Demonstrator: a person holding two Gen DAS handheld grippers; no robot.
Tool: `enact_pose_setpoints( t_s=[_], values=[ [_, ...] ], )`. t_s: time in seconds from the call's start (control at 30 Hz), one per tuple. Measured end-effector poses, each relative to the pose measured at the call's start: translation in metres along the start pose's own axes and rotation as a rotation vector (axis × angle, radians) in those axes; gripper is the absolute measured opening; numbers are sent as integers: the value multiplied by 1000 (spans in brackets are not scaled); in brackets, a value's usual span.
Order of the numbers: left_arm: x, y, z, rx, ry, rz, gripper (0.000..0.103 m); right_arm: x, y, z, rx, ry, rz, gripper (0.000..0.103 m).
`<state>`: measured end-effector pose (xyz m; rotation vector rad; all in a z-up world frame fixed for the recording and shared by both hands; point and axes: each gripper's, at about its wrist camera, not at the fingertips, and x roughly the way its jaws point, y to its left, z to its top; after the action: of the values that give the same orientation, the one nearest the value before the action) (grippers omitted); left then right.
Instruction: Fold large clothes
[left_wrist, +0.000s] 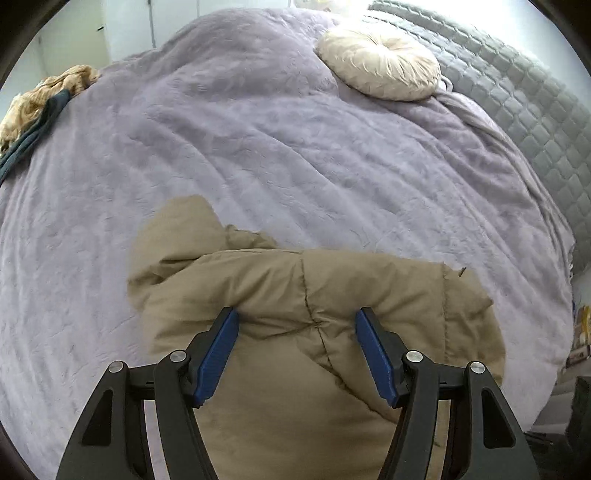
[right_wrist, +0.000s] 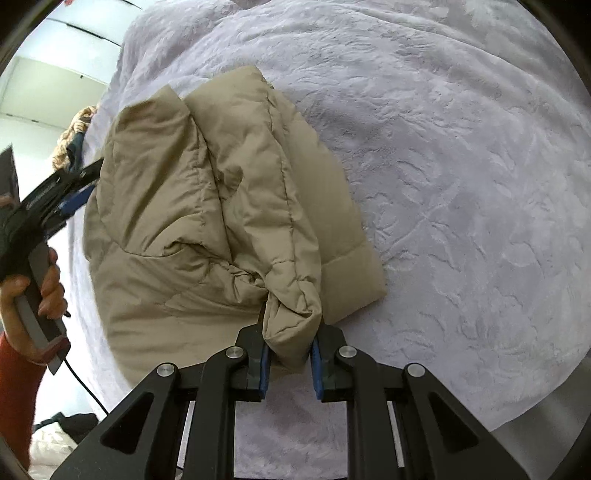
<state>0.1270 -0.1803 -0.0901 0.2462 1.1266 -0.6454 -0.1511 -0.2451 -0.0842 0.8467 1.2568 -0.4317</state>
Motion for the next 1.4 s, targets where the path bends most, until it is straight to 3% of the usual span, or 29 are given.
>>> enact_pose_setpoints(
  t_s=[0.23, 0.4, 0.57, 0.77, 0.9, 1.13, 1.4],
  values=[
    [47, -61, 10, 85, 33, -43, 67, 23, -29, 11, 48, 26, -58, 19],
    [55, -74, 7, 109, 47, -39, 67, 37, -40, 14, 75, 47, -50, 19],
    [54, -66, 6, 107, 55, -31, 67, 3, -45, 13, 118, 13, -10, 20],
    [50, -62, 7, 86, 56, -24, 67, -52, -38, 15, 84, -116, -21, 20],
    [38, -57, 7, 60, 63, -13, 67, -68, -24, 25, 32, -157, 11, 22],
    [0, -42, 1, 37, 59, 7, 67, -43, -2, 32, -24, -88, 44, 23],
    [-41, -6, -31, -32, 64, 36, 67, -3, -2, 34, -59, 36, -11, 23]
  ],
)
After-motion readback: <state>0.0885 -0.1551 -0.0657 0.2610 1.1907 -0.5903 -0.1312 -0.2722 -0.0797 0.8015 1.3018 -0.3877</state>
